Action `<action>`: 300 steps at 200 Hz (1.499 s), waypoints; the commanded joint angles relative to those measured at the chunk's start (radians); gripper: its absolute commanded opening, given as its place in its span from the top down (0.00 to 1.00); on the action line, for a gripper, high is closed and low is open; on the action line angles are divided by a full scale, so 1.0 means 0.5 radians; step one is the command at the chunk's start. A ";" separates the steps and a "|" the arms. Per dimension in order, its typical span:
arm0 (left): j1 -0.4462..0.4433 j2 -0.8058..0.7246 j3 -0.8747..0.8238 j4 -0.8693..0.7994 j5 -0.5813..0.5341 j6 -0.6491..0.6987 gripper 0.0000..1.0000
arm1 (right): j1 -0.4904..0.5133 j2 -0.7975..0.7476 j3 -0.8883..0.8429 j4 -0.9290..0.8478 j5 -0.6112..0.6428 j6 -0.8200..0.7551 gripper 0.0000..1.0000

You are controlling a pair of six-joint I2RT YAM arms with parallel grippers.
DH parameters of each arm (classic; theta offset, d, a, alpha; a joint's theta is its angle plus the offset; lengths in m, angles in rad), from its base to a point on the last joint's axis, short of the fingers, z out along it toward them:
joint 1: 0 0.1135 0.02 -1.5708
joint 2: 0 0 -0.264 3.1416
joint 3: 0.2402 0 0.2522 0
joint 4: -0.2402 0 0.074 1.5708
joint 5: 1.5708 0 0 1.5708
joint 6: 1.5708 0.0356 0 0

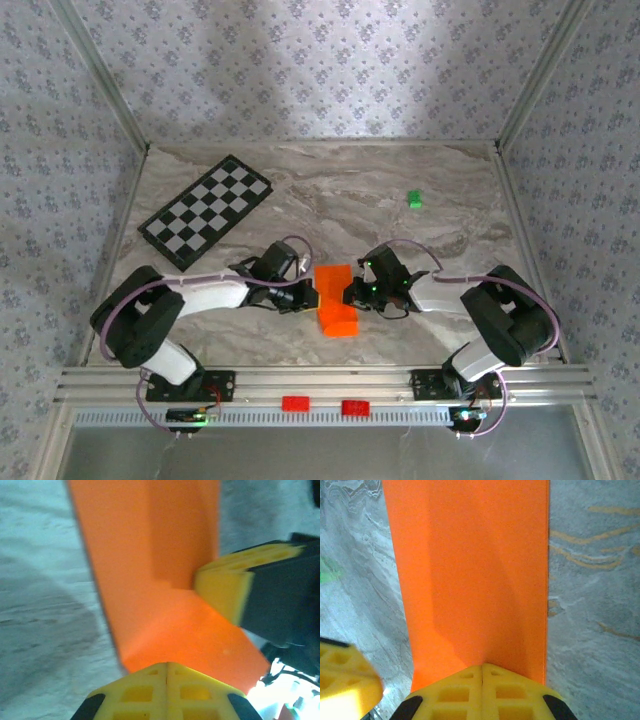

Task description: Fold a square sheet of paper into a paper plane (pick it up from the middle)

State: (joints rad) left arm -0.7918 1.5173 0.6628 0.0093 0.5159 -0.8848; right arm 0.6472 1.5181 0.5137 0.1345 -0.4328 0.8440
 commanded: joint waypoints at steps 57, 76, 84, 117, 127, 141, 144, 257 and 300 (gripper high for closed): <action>-0.100 0.184 -0.012 0.203 0.096 -0.084 1.00 | 0.014 0.091 -0.122 -0.344 0.306 0.045 1.00; -0.100 0.225 -0.098 0.240 0.075 -0.073 1.00 | 0.025 0.100 -0.124 -0.345 0.313 0.048 1.00; -0.102 0.237 -0.136 0.219 0.047 -0.056 1.00 | 0.026 0.105 -0.128 -0.339 0.312 0.051 1.00; -0.103 0.206 -0.285 0.112 -0.053 0.021 1.00 | 0.033 0.106 -0.138 -0.325 0.312 0.055 1.00; -0.101 0.171 -0.303 0.043 -0.117 0.033 1.00 | 0.031 0.108 -0.138 -0.327 0.311 0.050 1.00; -0.102 0.110 -0.302 0.012 -0.121 0.035 1.00 | 0.033 0.110 -0.134 -0.333 0.313 0.050 1.00; -0.106 0.090 -0.294 0.005 -0.118 0.028 1.00 | 0.034 0.107 -0.134 -0.332 0.315 0.050 1.00; -0.201 0.026 -0.152 0.287 0.047 -0.172 1.00 | 0.043 0.108 -0.110 -0.353 0.331 0.061 1.00; -0.212 0.070 -0.341 0.221 -0.017 -0.101 1.00 | 0.053 0.112 -0.121 -0.370 0.353 0.063 1.00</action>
State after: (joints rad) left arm -0.8906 1.5524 0.5518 0.1349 0.5079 -0.9615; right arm 0.6685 1.5143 0.5087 0.1501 -0.4038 0.8726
